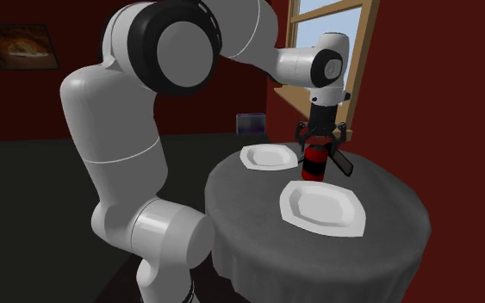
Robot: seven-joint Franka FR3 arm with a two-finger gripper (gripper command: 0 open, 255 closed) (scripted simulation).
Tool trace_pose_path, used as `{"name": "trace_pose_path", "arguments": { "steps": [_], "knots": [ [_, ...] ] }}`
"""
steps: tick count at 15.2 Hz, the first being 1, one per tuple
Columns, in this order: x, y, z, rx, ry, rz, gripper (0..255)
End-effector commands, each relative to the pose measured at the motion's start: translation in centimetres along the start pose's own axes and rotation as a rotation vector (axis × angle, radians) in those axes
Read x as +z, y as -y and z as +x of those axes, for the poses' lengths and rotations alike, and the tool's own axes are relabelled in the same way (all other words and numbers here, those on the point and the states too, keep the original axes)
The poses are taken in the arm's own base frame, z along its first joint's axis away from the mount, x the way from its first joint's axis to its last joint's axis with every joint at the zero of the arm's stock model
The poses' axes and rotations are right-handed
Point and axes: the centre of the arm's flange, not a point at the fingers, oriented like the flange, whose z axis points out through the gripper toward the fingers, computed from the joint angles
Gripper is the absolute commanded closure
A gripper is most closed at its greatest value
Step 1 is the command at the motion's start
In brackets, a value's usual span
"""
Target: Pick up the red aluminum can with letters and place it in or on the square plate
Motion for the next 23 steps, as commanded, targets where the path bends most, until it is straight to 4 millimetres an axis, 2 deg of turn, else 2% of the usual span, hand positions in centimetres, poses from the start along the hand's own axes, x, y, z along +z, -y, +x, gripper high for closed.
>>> {"name": "trace_pose_path", "arguments": {
  "steps": [1,9,10,19,23],
  "knots": [
    [1.1,0.0,0.1,0.000,0.000,0.000,0],
    [1.4,0.0,0.1,0.000,0.000,0.000,0],
    [1.4,0.0,0.1,0.000,0.000,0.000,255],
    [1.4,0.0,0.1,0.000,0.000,0.000,255],
    [-0.7,0.0,0.1,0.000,0.000,0.000,255]
  ]
}}
